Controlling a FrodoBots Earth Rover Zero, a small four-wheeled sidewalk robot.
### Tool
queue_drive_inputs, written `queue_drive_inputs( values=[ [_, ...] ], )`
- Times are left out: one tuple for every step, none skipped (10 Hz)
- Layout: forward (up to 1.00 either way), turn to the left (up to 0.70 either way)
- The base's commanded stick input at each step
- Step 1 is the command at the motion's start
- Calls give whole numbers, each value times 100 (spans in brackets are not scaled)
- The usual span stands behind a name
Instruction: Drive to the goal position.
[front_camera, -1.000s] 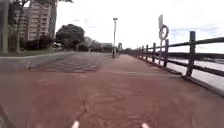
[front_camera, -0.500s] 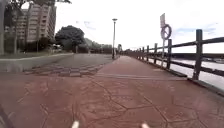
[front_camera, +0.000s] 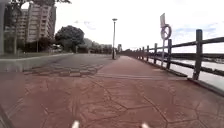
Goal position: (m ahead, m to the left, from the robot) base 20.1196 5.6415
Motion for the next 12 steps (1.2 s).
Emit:
queue_drive_inputs(
  values=[
    [70, 0],
    [70, 0],
    [70, 0],
    [70, 0],
    [70, 0],
    [70, 0],
    [70, 0],
    [70, 0],
    [70, 0],
    [70, 0],
    [70, 0],
    [70, 21]
  ],
)
